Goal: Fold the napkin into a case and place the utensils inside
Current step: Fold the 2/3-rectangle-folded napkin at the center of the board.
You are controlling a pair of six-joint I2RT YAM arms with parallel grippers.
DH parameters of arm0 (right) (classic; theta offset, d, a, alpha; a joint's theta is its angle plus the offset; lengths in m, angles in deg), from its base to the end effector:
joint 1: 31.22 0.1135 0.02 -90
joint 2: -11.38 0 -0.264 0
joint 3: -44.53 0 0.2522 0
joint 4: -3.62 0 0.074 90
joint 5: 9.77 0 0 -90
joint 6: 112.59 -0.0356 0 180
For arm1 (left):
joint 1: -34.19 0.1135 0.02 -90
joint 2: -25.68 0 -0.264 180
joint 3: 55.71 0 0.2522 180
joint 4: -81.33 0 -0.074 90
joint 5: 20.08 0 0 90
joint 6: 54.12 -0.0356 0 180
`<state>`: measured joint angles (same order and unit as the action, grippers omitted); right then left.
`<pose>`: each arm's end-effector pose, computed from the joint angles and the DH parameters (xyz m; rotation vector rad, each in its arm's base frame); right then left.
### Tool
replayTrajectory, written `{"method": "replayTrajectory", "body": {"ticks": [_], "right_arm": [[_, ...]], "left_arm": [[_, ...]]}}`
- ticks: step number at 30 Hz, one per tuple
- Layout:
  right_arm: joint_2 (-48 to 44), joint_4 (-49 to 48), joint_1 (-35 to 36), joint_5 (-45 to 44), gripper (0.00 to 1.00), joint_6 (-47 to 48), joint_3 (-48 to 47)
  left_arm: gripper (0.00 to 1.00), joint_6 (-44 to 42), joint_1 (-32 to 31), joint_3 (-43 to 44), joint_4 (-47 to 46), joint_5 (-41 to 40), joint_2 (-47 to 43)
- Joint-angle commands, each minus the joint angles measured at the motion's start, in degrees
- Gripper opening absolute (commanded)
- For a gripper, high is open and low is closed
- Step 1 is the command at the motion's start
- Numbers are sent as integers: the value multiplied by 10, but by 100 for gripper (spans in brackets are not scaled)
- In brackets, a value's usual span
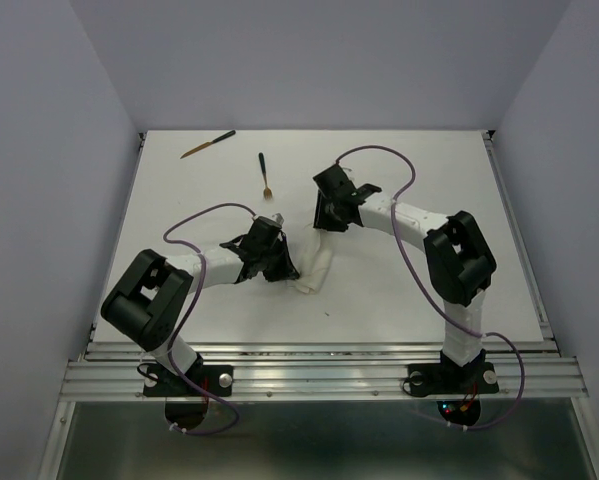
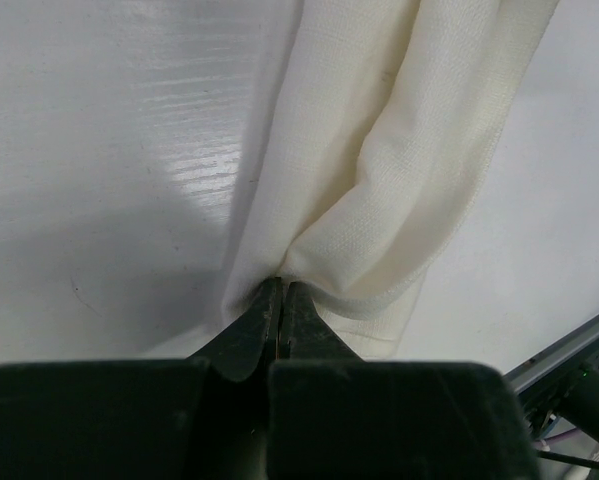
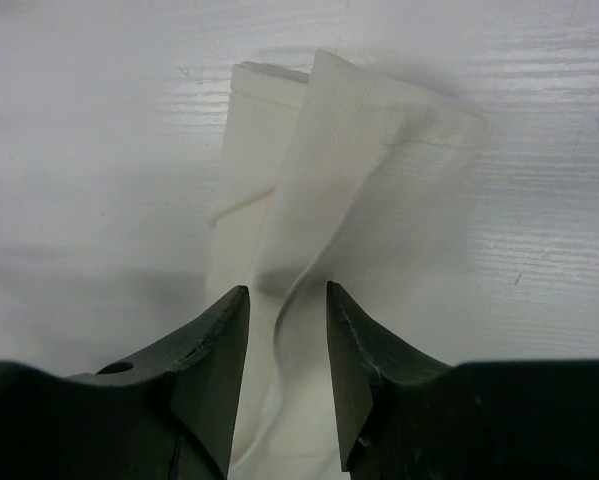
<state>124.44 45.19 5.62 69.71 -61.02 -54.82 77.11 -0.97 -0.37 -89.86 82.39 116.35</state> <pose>0.3484 0.2529 0.2070 0.1082 2.5359 0.2993 0.2465 -0.1830 0.1559 -0.0170 2.5050 -0.8694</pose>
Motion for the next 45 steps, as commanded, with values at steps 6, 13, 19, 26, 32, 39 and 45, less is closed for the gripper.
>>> {"method": "replayTrajectory", "body": {"ticks": [6,13,19,26,32,39,45], "right_arm": [[12,-6,3,2,52,-11,-36],[40,21,3,-27,43,-23,-56],[45,25,3,-33,25,-24,-65],[47,24,3,-23,1,-14,-74],[38,11,3,-20,1,1,-63],[39,-5,3,-1,1,16,-53],[30,-23,3,9,1,26,-40]], "left_arm": [[0,-5,-1,-16,3,4,-4],[0,-7,-1,-16,2,4,-5],[0,-10,-2,-16,-2,9,-8],[0,-9,-2,-26,-15,25,-16],[13,-16,4,-27,0,19,-37],[46,-35,28,-21,18,46,-91],[45,-44,73,-3,13,59,-89]]}}
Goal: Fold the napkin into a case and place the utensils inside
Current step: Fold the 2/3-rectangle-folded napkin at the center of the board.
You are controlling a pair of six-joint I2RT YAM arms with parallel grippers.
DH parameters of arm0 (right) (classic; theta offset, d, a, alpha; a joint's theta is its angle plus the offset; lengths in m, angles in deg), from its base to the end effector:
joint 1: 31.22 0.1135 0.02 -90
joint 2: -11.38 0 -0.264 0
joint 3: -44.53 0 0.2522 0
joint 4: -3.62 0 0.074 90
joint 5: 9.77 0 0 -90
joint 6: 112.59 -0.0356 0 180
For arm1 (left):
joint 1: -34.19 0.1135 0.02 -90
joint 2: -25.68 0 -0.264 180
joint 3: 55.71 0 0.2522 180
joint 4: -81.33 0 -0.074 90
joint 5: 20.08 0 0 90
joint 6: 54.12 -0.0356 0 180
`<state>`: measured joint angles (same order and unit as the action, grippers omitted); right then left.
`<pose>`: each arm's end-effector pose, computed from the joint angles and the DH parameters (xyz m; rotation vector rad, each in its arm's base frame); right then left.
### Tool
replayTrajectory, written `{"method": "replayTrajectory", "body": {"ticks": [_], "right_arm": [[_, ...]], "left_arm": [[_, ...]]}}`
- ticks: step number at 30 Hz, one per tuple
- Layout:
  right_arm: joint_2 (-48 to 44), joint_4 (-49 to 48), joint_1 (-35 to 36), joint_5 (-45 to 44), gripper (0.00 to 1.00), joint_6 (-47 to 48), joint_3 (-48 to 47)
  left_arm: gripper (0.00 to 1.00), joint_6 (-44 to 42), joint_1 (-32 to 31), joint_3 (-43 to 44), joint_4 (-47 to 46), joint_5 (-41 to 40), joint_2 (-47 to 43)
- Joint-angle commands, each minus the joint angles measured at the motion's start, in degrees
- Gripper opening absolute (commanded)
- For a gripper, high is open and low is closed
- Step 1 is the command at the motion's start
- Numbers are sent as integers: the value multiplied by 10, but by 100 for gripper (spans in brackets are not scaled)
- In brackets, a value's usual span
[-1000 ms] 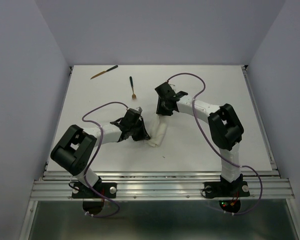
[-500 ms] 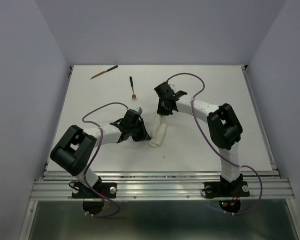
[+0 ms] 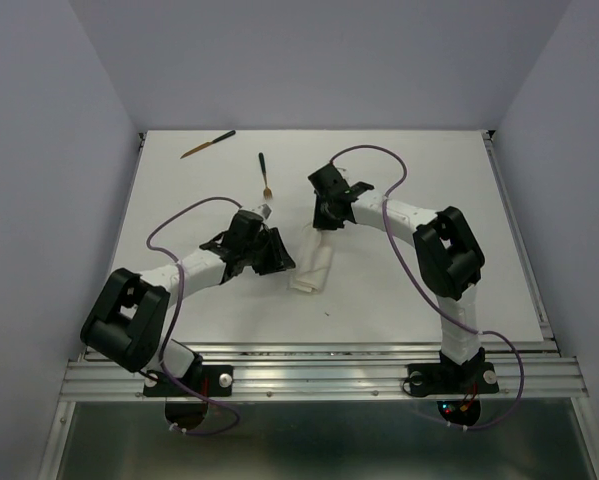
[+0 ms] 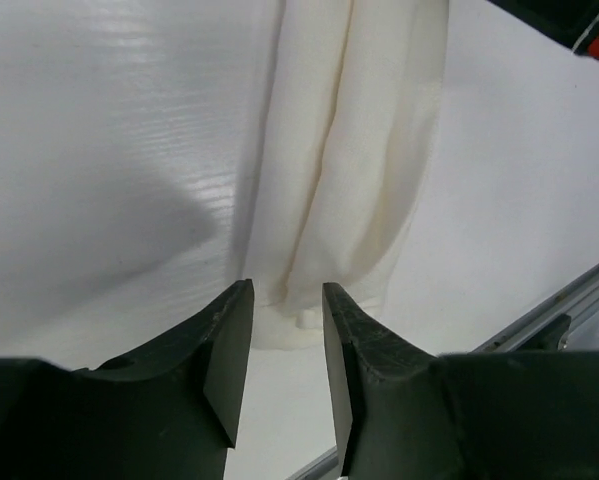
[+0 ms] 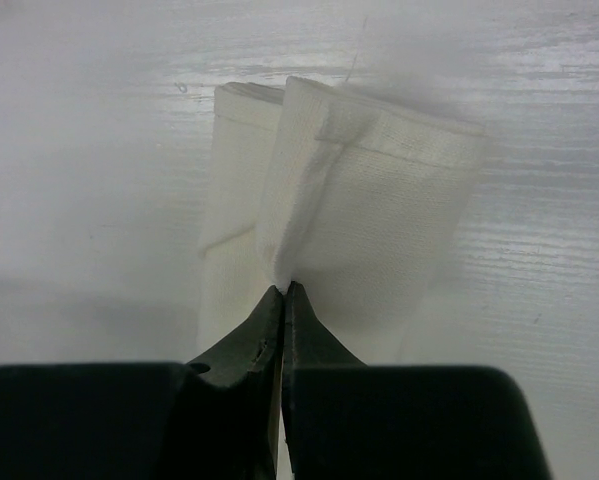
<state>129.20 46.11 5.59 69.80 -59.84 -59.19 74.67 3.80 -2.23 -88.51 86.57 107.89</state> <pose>0.3624 0.2632 0.1945 0.0798 2.5560 0.2757 0.2446 -0.1553 0.1860 -0.0083 2.4027 -0.9393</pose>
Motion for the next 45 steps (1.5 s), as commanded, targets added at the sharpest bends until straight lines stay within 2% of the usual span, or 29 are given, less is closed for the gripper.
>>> {"method": "replayTrajectory", "body": {"ticks": [1,3,5,6,8,17,25,45], "right_arm": [[-19,-32,4,9,1,16,5],[-21,-32,4,9,1,18,5],[-21,-32,4,13,1,19,6],[-22,-35,4,15,1,20,7],[-25,-39,4,22,1,21,11],[-29,-51,4,44,1,25,18],[-38,-58,4,60,1,27,18],[-33,-55,26,72,1,29,-5]], "left_arm": [[36,-21,31,20,-6,23,0],[23,-22,43,34,-12,24,17],[16,-27,48,58,-18,23,39],[8,-27,52,66,-19,20,48],[0,-32,53,98,-20,25,84],[0,-25,47,181,-52,73,178],[0,-27,35,194,-52,80,235],[0,-21,31,184,-62,68,250]]}}
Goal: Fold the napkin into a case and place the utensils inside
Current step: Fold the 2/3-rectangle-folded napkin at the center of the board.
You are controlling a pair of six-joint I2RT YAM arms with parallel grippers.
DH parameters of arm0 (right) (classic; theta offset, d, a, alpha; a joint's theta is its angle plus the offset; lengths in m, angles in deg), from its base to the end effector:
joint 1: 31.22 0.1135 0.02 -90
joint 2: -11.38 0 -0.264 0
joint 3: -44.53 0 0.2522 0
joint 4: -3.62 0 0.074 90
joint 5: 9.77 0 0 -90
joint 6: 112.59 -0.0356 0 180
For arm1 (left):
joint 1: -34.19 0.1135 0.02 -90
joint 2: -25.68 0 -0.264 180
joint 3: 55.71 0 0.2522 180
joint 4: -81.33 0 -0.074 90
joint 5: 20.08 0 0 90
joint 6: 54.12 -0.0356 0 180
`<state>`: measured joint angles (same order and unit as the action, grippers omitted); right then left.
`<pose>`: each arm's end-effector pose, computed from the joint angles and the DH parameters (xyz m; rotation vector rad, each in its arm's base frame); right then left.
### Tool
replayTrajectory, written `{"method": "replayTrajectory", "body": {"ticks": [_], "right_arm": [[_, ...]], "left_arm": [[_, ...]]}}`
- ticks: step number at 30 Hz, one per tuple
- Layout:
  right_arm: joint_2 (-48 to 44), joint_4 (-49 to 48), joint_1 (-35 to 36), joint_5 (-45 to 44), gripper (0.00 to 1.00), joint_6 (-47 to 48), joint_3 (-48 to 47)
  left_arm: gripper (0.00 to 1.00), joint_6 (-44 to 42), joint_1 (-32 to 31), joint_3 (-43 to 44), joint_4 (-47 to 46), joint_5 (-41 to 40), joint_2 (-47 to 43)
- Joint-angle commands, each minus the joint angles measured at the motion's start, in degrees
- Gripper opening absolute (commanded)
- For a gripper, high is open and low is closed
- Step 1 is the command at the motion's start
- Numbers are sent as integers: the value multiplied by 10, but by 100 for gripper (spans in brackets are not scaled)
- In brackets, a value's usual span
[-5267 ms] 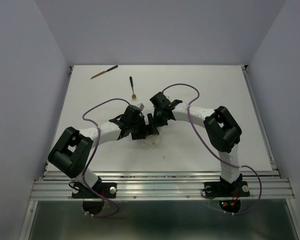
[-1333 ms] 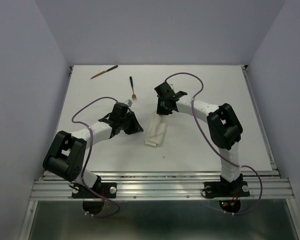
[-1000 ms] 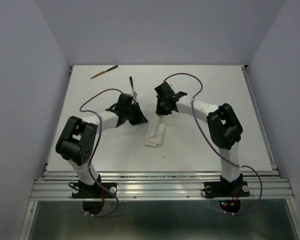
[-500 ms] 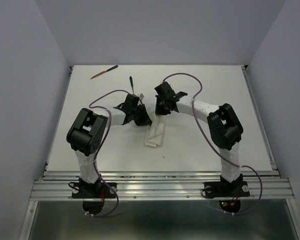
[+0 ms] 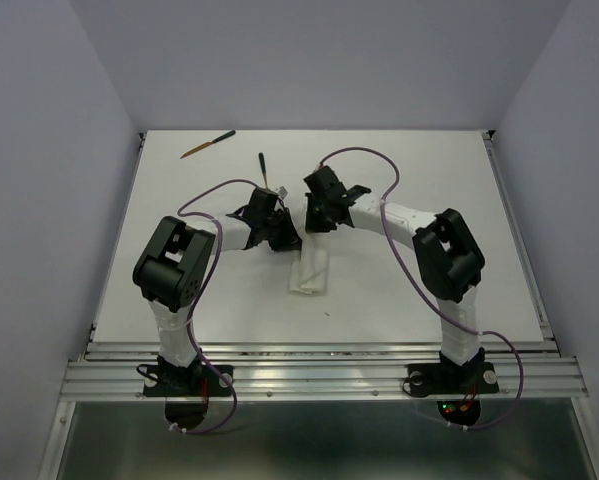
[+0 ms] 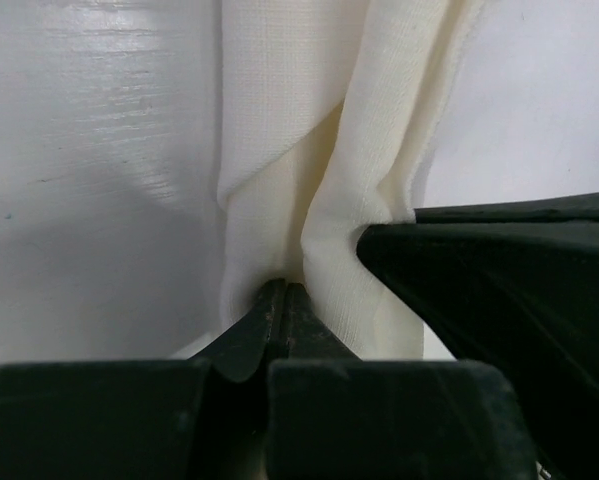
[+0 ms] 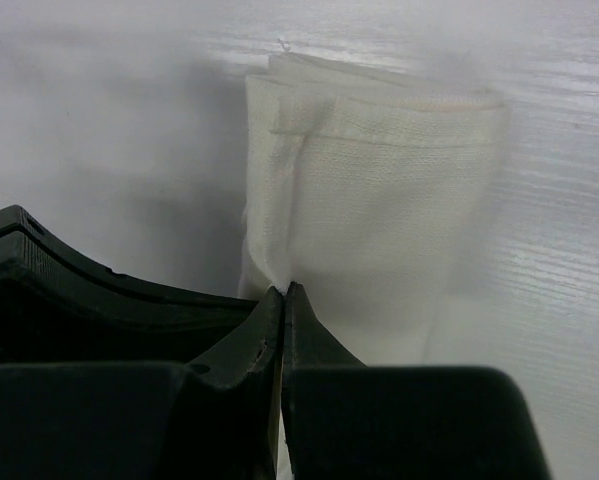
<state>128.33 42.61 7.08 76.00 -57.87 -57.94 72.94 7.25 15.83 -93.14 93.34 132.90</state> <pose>0.3540 0.2762 0.1978 -0.0362 2.5550 0.4295 0.3353 -0.1863 0.1483 0.0132 2.4450 -1.0129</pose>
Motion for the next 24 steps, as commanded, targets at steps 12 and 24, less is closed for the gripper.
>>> {"method": "replayTrajectory", "body": {"ticks": [12,24], "right_arm": [[24,-13,16,-10,1,-1,-42],[53,-3,16,-32,1,-5,-60]], "left_arm": [[0,-1,-3,-9,-20,3,-10],[8,10,-2,-33,24,-16,-81]]}}
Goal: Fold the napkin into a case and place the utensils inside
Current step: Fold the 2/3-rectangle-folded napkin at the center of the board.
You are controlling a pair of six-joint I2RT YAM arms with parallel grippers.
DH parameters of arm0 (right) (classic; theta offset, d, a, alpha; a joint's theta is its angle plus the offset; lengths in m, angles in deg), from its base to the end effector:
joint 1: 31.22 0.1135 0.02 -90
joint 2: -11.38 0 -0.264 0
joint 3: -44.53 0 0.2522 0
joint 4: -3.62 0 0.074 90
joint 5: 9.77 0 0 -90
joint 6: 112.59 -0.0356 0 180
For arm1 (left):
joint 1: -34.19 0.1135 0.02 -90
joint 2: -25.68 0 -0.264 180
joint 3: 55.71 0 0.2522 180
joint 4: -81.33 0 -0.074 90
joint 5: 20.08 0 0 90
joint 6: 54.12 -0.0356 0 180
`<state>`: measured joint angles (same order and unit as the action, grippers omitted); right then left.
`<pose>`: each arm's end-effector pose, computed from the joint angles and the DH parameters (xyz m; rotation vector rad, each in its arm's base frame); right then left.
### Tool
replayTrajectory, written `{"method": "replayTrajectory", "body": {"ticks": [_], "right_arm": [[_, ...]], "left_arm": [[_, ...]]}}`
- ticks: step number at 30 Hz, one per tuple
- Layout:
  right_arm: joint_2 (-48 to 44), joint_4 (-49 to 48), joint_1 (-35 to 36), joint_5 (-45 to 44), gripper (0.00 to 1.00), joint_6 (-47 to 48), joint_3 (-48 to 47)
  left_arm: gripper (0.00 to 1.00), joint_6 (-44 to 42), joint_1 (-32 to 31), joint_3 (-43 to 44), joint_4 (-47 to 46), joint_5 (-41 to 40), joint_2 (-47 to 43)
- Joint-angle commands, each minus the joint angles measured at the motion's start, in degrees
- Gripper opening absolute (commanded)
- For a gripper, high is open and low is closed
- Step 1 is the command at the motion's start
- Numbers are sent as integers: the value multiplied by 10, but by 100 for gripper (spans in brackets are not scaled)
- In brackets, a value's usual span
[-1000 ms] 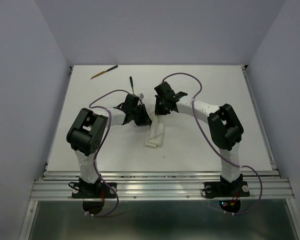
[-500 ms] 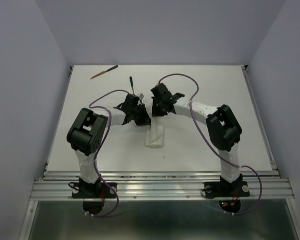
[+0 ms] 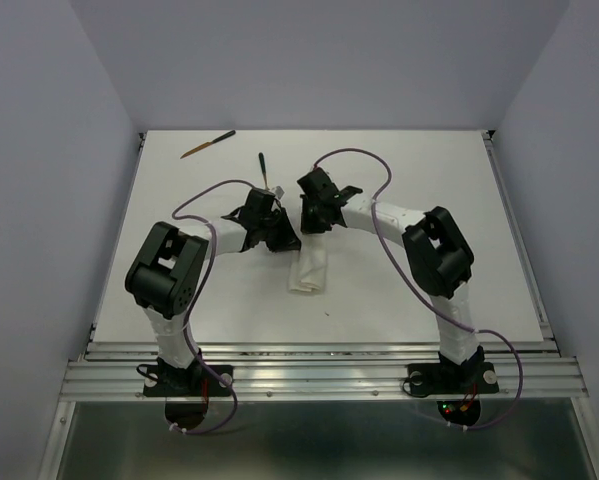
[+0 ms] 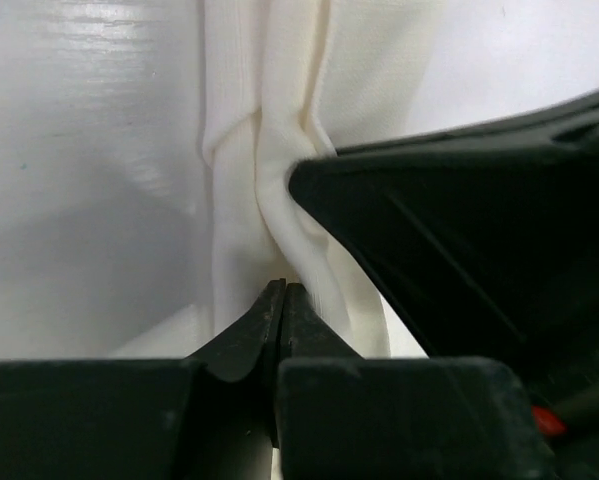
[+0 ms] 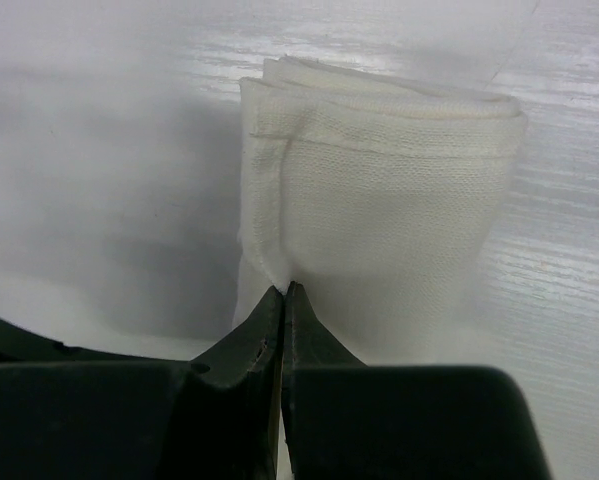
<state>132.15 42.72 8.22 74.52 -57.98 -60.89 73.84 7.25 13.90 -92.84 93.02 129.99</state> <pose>0.3590 0.2907 0.1845 -0.0496 2.5616 0.3975 0.3268 -0.1818 0.1564 -0.0056 2.4356 -1.0176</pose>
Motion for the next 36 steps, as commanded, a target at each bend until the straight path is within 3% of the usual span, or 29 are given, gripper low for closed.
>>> {"method": "replayTrajectory", "body": {"ticks": [1,8,9,15,17,18,21,25,36], "right_arm": [[16,-4,5,-18,1,-4,-30],[17,-4,5,-15,1,-5,-28],[17,-4,5,-15,1,-5,-28],[14,-5,5,-11,1,-6,-27],[12,-5,5,-4,3,-7,-32],[12,-5,5,-4,3,-7,-32],[10,-4,5,1,16,-10,-35],[8,-4,5,6,23,-10,-39],[8,-1,5,9,23,-12,-41]], "left_arm": [[11,2,-2,-15,21,-13,-56],[26,7,-2,-33,58,-40,-101],[38,8,-1,-38,60,-45,-105],[68,14,9,-67,47,-42,-126],[83,23,8,-81,15,-21,-134],[84,23,8,-81,15,-21,-134],[96,26,2,-101,-24,-9,-140],[97,20,-10,-101,-35,4,-126],[96,20,-22,-92,-43,-2,-107]]}}
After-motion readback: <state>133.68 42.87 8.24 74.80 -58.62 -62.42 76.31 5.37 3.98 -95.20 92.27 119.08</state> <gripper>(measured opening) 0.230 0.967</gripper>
